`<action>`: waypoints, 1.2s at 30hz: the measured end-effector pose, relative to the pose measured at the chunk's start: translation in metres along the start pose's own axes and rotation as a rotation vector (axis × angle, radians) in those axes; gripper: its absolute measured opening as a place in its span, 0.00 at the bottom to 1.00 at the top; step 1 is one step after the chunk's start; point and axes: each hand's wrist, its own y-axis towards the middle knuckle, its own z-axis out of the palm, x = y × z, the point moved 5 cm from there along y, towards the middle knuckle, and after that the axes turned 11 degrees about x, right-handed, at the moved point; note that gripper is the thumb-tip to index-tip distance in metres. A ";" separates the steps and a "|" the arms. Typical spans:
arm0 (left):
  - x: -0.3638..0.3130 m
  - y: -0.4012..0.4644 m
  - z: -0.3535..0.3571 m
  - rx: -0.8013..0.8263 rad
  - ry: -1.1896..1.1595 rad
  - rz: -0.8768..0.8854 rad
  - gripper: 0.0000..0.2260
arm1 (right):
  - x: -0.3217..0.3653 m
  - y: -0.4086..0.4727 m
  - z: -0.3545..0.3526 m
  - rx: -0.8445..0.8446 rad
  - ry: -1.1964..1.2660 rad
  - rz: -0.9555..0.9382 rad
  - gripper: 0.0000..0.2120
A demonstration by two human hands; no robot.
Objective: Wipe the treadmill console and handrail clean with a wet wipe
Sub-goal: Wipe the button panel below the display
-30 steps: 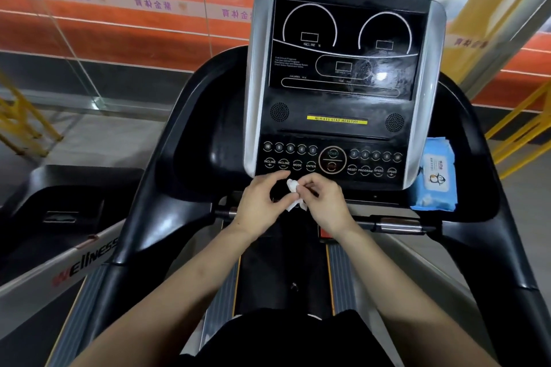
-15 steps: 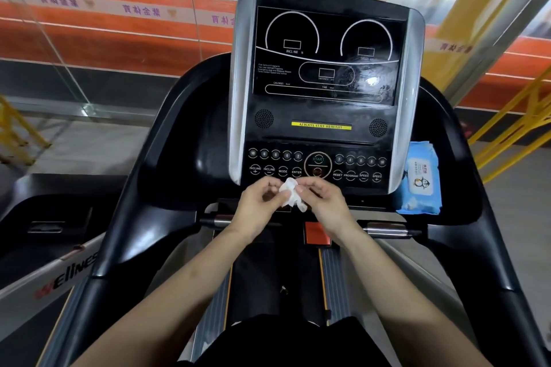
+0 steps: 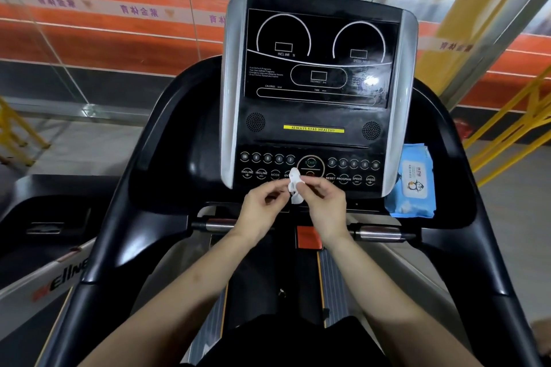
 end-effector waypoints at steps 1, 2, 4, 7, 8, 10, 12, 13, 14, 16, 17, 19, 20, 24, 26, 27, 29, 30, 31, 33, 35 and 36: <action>0.000 0.001 0.001 0.002 0.011 0.004 0.14 | -0.001 0.001 -0.001 0.022 0.028 0.014 0.07; 0.000 0.002 0.002 0.005 0.028 0.009 0.15 | -0.002 0.001 -0.001 0.045 0.051 0.030 0.09; 0.000 0.004 0.004 0.017 0.073 0.011 0.17 | -0.005 0.000 -0.004 0.070 0.062 0.060 0.13; 0.003 0.006 0.010 0.054 0.121 -0.011 0.22 | -0.010 -0.003 -0.013 0.031 0.027 0.061 0.13; 0.004 0.007 0.013 0.067 0.132 -0.021 0.23 | -0.012 -0.004 -0.017 0.007 0.008 0.060 0.13; 0.008 0.010 0.020 0.107 0.152 -0.047 0.24 | -0.017 -0.007 -0.025 -0.037 -0.039 0.063 0.10; 0.010 0.014 0.030 0.157 0.167 -0.078 0.26 | -0.020 -0.008 -0.031 -0.071 -0.122 0.053 0.09; 0.011 0.016 0.035 0.176 0.182 -0.082 0.26 | -0.021 -0.008 -0.036 -0.093 -0.169 0.040 0.08; 0.011 0.017 0.039 0.187 0.208 -0.073 0.27 | -0.021 -0.008 -0.044 -0.124 -0.219 0.019 0.07; 0.009 0.020 0.045 0.171 0.272 -0.042 0.26 | -0.020 -0.006 -0.069 -0.236 -0.350 -0.029 0.06; 0.009 0.020 0.046 0.148 0.298 -0.025 0.26 | -0.020 -0.006 -0.087 -0.317 -0.413 -0.041 0.05; 0.009 0.020 0.046 0.109 0.383 0.012 0.25 | -0.023 -0.009 -0.122 -0.475 -0.504 -0.042 0.06; 0.010 0.019 0.045 0.101 0.443 0.029 0.23 | -0.026 -0.009 -0.137 -0.526 -0.547 -0.036 0.06; 0.016 0.016 0.045 0.098 0.662 0.051 0.20 | -0.040 -0.003 -0.155 -0.558 -0.706 -0.017 0.07; 0.017 0.016 0.045 0.096 0.729 0.048 0.19 | -0.044 0.002 -0.138 -0.517 -0.729 -0.047 0.07; 0.017 0.016 0.045 0.096 0.753 0.042 0.18 | -0.044 0.005 -0.121 -0.465 -0.748 -0.075 0.07; 0.017 0.016 0.046 0.088 0.783 0.038 0.18 | -0.040 0.009 -0.082 -0.340 -0.779 -0.137 0.07; 0.017 0.016 0.047 0.082 0.793 0.040 0.18 | -0.038 0.011 -0.067 -0.288 -0.789 -0.160 0.07; 0.017 0.016 0.049 0.077 0.797 0.040 0.18 | -0.037 0.014 -0.059 -0.244 -0.803 -0.173 0.07; 0.018 0.015 0.052 0.076 0.791 0.036 0.17 | -0.036 0.017 -0.070 -0.203 -0.840 -0.176 0.07; 0.019 0.015 0.055 0.082 0.788 0.042 0.17 | -0.038 0.014 -0.108 -0.291 -0.844 -0.115 0.06; 0.019 0.015 0.055 0.081 0.792 0.047 0.17 | -0.038 0.010 -0.131 -0.361 -0.823 -0.054 0.05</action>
